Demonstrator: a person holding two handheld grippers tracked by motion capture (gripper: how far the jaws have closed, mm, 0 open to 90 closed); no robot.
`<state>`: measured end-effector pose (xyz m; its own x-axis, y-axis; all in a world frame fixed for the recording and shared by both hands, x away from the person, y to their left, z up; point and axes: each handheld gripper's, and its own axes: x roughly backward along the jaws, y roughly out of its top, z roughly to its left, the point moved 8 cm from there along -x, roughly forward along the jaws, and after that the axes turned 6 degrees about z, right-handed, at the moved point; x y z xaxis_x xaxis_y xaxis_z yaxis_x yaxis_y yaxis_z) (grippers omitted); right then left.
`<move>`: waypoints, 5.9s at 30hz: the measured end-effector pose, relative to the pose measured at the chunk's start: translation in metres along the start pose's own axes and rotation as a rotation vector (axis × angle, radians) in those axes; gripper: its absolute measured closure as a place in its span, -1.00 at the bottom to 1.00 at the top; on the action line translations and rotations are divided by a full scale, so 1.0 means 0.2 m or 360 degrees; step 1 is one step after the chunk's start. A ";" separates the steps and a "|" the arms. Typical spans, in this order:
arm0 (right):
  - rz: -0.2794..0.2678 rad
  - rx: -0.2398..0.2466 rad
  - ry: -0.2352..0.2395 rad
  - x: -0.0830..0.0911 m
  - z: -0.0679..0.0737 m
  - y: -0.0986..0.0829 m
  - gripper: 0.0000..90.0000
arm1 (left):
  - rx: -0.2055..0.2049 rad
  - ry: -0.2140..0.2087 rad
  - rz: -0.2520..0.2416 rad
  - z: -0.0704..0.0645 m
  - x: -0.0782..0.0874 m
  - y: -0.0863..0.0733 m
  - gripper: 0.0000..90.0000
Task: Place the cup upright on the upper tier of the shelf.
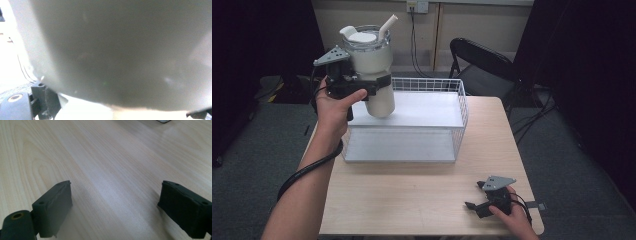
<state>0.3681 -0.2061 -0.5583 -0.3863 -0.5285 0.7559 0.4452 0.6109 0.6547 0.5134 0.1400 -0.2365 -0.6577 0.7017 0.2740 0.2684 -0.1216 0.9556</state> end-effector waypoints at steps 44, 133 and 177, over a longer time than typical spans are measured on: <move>0.0001 0.0005 0.0005 0.00 0.00 0.00 -0.77 | 0.0025 0.0176 0.0029 0.17 -0.23 -0.11 -0.78; 0.0002 0.0014 0.0013 0.00 0.00 0.00 -0.78 | 0.0049 0.0172 0.0140 0.13 0.08 -0.41 -0.65; 0.0003 0.0011 0.0015 0.00 0.00 0.00 -0.78 | 0.0062 -0.0089 0.0293 -0.09 0.14 -1.11 -0.65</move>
<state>0.3688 -0.2054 -0.5586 -0.3779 -0.5329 0.7571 0.4402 0.6160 0.6533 0.4234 0.1746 -0.4385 -0.5555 0.7080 0.4362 0.4084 -0.2246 0.8847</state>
